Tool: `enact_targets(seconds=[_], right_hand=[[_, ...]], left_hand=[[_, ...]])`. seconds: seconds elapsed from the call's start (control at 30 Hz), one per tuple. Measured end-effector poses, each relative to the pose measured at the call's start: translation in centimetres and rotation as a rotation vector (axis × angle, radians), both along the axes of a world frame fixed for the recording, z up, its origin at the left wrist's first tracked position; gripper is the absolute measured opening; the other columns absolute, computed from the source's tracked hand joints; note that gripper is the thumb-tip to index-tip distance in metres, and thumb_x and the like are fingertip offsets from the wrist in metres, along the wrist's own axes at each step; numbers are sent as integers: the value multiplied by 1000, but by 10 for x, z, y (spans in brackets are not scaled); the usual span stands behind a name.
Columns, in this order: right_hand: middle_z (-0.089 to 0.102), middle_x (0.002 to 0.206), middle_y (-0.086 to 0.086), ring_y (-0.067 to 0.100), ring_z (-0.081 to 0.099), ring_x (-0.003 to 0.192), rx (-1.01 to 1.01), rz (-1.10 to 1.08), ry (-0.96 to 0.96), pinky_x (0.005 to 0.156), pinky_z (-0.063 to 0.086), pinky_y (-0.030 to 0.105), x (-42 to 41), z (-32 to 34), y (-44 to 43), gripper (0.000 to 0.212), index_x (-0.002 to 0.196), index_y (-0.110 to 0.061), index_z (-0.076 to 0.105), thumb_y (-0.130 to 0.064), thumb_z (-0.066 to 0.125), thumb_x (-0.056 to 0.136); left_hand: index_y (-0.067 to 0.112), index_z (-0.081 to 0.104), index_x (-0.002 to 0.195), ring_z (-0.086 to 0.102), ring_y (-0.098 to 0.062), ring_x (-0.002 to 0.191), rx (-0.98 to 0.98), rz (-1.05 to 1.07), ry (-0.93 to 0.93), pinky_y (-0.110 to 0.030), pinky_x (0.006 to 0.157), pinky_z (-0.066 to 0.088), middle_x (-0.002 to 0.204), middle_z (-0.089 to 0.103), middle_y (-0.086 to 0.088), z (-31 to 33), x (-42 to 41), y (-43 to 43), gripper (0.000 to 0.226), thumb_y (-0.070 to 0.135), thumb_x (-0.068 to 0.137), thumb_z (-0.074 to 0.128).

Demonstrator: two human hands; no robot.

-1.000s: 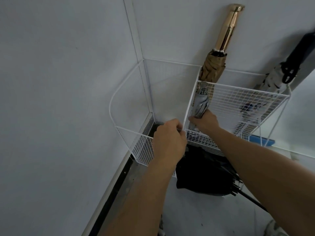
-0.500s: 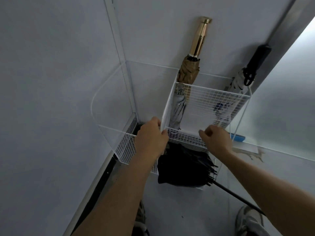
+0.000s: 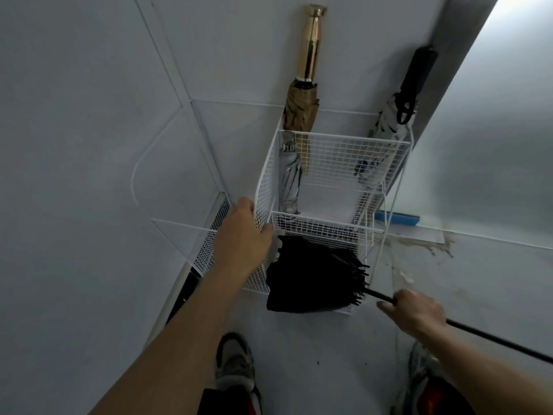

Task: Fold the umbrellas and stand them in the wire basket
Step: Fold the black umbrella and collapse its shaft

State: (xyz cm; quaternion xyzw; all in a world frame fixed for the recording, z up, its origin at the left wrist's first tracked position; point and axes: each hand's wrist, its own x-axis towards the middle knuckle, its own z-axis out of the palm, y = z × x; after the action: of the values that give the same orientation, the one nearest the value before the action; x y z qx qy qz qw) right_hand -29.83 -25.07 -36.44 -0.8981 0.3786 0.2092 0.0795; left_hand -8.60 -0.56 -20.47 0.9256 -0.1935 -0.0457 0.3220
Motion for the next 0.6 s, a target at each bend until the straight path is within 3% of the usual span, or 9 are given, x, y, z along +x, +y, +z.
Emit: enact_targets(seconds=[0.17,0.27,0.33,0.37,0.43,0.5,0.57,0.6], right_hand=[[65,76,-8,11,62,67,-77,128,-106,66,56,30,0,42,-30,40,91,-26,71,-61,52,91],[68,85,-8,13,65,79,-186,232,-139,65,48,27,-2,82,-41,40,92,-28,71,-60,48,93],[70,89,-8,14,64,83,-274,291,-178,62,38,26,-4,112,-41,40,92,-29,72,-61,48,92],[70,86,-8,14,64,80,-310,310,-207,60,35,26,-6,130,-38,39,90,-29,72,-61,49,92],[68,72,-6,17,62,66,-399,362,-319,50,25,24,-9,158,-35,37,80,-27,72,-59,58,88],[60,50,-1,24,58,45,-496,440,-554,46,21,18,-12,184,-32,35,58,-21,67,-50,76,76],[52,39,1,26,52,34,-571,512,-721,45,33,21,-20,215,-25,38,47,-19,62,-44,80,68],[52,39,0,25,53,35,-606,545,-755,49,39,25,-24,231,-21,37,46,-19,61,-43,81,68]], left_hand=[[18,51,125,60,-21,96,-10,-11,-7,-36,78,50,115,58,-5,-4,-11,7,40,28,89,66],[20,44,137,54,-23,113,-52,-23,-90,-40,89,49,130,49,-6,5,-26,9,60,37,85,70],[23,38,143,46,-21,124,-100,-160,-90,-42,101,44,137,44,-3,15,-37,12,81,50,77,76],[28,31,147,41,-20,130,-59,-262,-56,-44,107,40,141,40,-1,20,-43,12,96,60,70,77],[33,11,154,26,-20,142,215,-427,10,-46,117,26,154,26,1,21,-55,14,125,74,57,76],[31,-3,156,17,-23,147,494,-492,-10,-46,120,17,161,15,-1,16,-64,17,138,76,52,76],[28,0,156,27,-27,144,572,-452,-32,-49,116,26,157,23,-3,14,-72,18,134,69,55,77],[25,11,154,38,-28,136,534,-413,-46,-49,109,36,149,35,-4,14,-74,19,123,63,58,78]])
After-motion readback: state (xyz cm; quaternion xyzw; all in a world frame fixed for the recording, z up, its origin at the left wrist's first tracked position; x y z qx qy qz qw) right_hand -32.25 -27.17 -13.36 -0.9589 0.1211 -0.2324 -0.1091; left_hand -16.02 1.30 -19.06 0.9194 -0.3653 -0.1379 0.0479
